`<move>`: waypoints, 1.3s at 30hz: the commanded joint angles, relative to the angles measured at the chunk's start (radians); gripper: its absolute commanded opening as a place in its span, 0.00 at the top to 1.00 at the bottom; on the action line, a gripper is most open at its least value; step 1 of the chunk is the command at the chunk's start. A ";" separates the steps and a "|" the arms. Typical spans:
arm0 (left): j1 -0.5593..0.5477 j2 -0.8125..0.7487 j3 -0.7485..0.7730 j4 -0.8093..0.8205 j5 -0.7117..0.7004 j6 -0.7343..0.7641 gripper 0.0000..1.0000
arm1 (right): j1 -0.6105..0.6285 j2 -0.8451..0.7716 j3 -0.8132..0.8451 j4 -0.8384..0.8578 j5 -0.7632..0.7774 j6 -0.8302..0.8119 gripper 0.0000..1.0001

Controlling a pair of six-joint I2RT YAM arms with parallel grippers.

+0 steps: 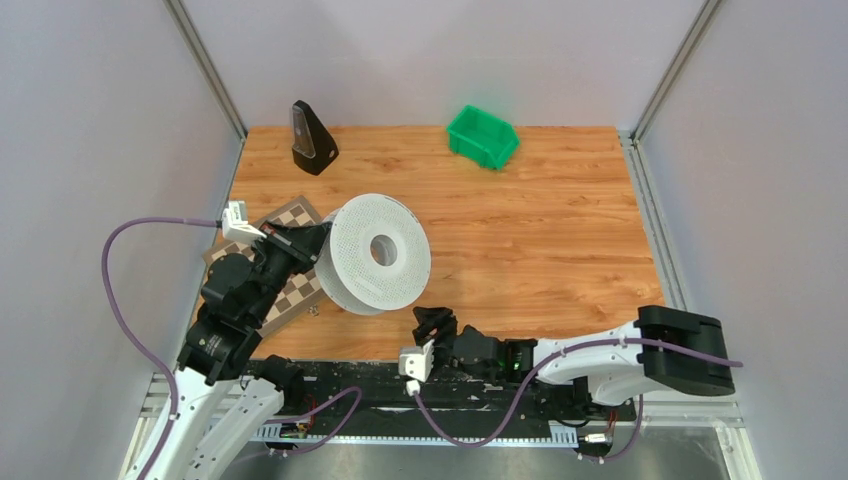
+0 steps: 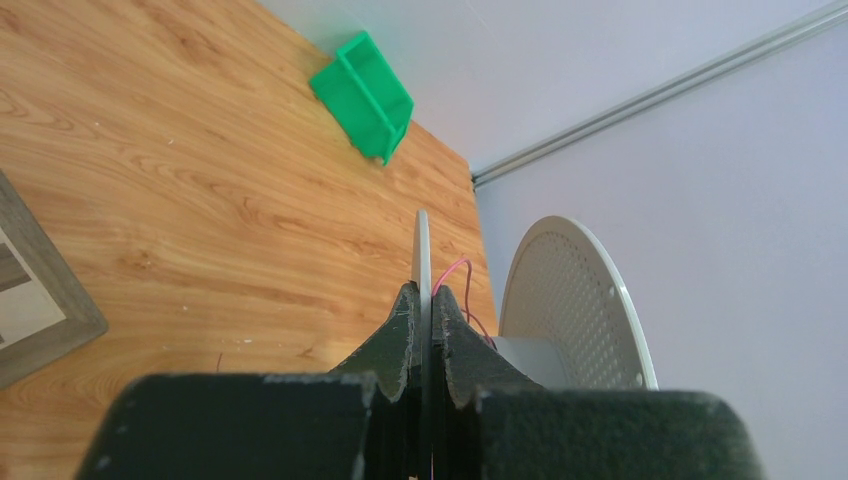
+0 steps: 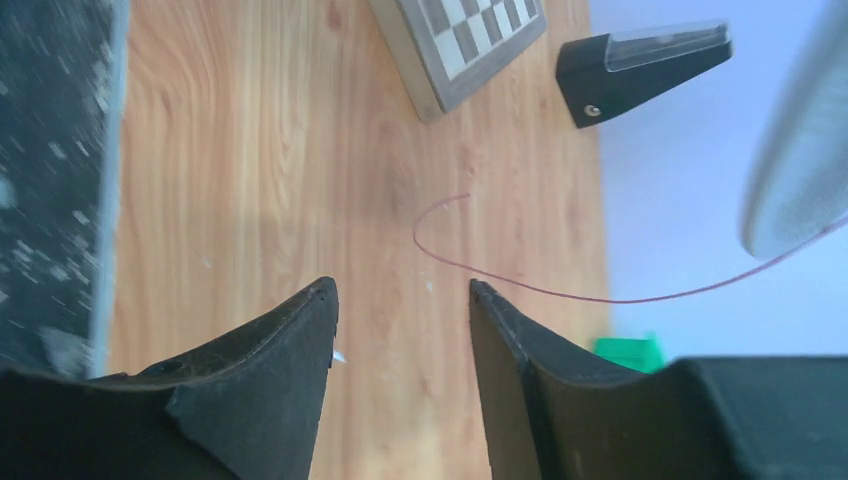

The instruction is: Wrap the cables

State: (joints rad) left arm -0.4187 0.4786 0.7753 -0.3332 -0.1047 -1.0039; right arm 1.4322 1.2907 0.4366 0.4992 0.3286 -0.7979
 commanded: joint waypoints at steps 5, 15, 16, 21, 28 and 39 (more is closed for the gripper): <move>-0.003 -0.022 0.070 0.046 0.005 -0.018 1.00 | 0.005 0.181 0.070 0.085 0.158 -0.534 0.46; -0.002 -0.037 0.088 -0.010 0.005 0.012 1.00 | -0.022 0.433 0.175 0.185 0.217 -0.660 0.47; -0.003 -0.038 0.089 -0.014 0.006 0.012 1.00 | -0.028 0.456 0.181 0.206 0.215 -0.669 0.47; -0.003 -0.047 0.087 -0.019 0.021 0.004 1.00 | -0.071 0.562 0.211 0.256 0.230 -0.705 0.47; -0.003 -0.045 0.073 -0.036 0.018 0.009 1.00 | -0.087 0.704 0.241 0.426 0.290 -0.785 0.47; -0.003 -0.052 0.069 -0.050 0.003 0.028 1.00 | -0.075 0.714 0.192 0.603 0.302 -0.792 1.00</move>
State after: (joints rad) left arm -0.4191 0.4416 0.8078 -0.4473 -0.0818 -0.9749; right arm 1.3457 2.0098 0.6582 0.9409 0.6060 -1.5616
